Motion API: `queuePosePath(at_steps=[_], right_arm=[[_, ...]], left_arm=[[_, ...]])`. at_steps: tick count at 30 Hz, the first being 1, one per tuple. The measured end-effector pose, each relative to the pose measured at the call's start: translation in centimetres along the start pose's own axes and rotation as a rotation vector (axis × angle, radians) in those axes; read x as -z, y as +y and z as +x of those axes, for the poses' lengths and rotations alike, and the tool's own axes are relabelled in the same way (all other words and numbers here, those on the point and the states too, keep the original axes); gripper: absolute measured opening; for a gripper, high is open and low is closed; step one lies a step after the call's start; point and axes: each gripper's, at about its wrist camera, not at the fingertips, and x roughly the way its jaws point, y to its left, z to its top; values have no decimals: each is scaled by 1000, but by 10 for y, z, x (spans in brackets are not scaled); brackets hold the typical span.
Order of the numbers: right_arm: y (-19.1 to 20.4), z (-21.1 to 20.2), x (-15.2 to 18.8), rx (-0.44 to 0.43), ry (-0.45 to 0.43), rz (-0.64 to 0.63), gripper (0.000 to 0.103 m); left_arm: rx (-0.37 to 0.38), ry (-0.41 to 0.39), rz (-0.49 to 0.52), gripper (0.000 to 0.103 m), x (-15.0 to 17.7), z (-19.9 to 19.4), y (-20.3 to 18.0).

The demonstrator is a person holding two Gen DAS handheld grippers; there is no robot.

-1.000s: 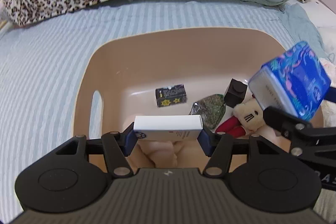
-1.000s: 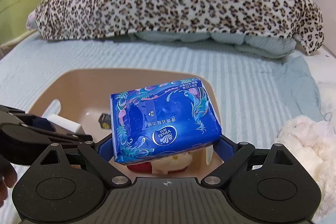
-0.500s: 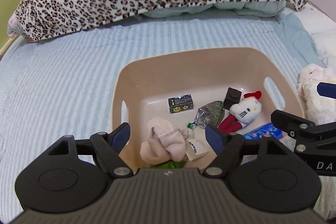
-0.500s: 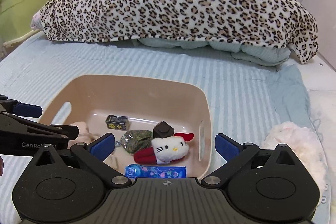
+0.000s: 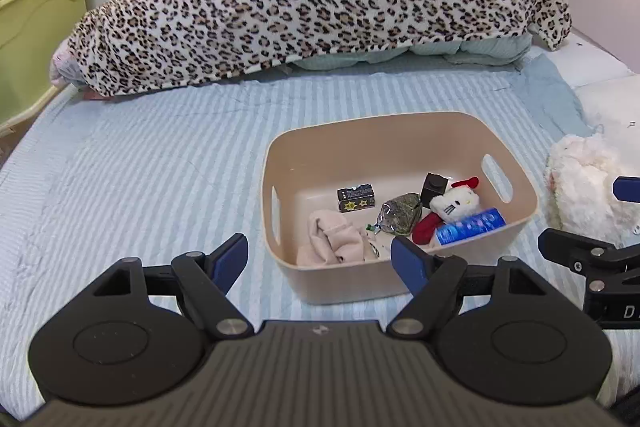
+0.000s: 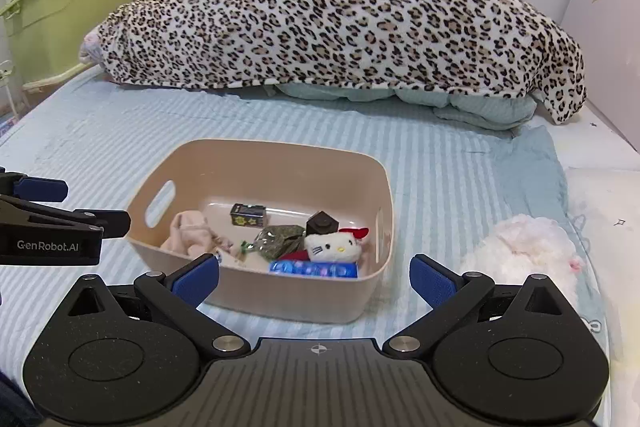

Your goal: Organize objects

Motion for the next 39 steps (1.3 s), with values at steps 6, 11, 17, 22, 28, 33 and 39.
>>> queuePosePath(at_steps=[6,11,17,22,28,33,39], right_arm=[[5,-31,17,-18,-20,18,103],[10,-51,32,-30,-21,34,103],[15,-77,52,-28,-37,28,103],[14,-98,65,-44,-68,52,103],[14,-119,78,-41,-86,65,103],[8,-131,89,-56,-77,96,103],[12,-139,103,-59,-69,88,103]], left_arm=[[17,-14,-8,79,21,-29,3],[26,-16,-9,79,38,-46,2],[40,-21,-16,79,57,-65,3],[37,-33,-20,79,71,-81,3],[22,-70,-33,79,87,-104,5],[26,-80,-45,79,100,-121,6],[34,-77,-41,79,116,-137,5]])
